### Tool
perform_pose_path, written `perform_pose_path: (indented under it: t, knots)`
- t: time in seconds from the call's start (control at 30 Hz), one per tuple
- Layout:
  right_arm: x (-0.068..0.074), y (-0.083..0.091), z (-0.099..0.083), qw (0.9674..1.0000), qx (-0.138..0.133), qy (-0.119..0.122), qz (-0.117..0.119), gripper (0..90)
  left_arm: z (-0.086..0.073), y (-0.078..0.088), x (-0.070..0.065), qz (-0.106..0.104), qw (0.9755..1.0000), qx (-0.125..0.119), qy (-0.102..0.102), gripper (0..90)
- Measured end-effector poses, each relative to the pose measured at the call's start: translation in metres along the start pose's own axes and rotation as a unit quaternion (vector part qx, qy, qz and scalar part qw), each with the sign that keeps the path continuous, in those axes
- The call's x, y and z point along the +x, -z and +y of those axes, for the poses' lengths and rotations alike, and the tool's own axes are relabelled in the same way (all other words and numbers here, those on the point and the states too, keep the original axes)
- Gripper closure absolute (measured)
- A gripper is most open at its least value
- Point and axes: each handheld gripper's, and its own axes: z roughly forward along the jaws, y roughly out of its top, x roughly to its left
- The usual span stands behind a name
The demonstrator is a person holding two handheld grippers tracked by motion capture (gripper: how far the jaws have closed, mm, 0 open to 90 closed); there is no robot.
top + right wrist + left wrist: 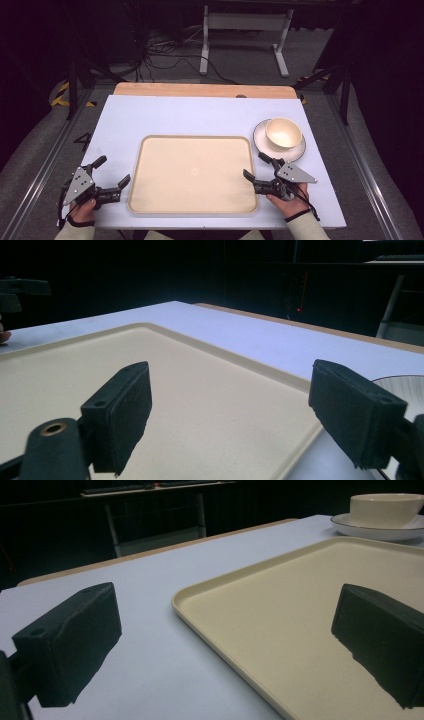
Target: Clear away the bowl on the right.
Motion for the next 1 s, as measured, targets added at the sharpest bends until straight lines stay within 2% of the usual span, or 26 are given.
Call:
perform_pose_path:
  t: [0.43, 1.0]
  knots:
    - [0.001, 0.001, 0.002, 1.0000, 0.001, -0.001, -0.002, 19.0, 0.004, 0.002, 0.000, 0.005, 1.0000, -0.007, 0.001, 0.2]
    - [0.008, 0.005, 0.016, 0.9999, -0.008, 0.008, 0.005, 19.1, 0.006, 0.004, -0.001, 0.006, 0.9999, -0.009, -0.006, 0.2]
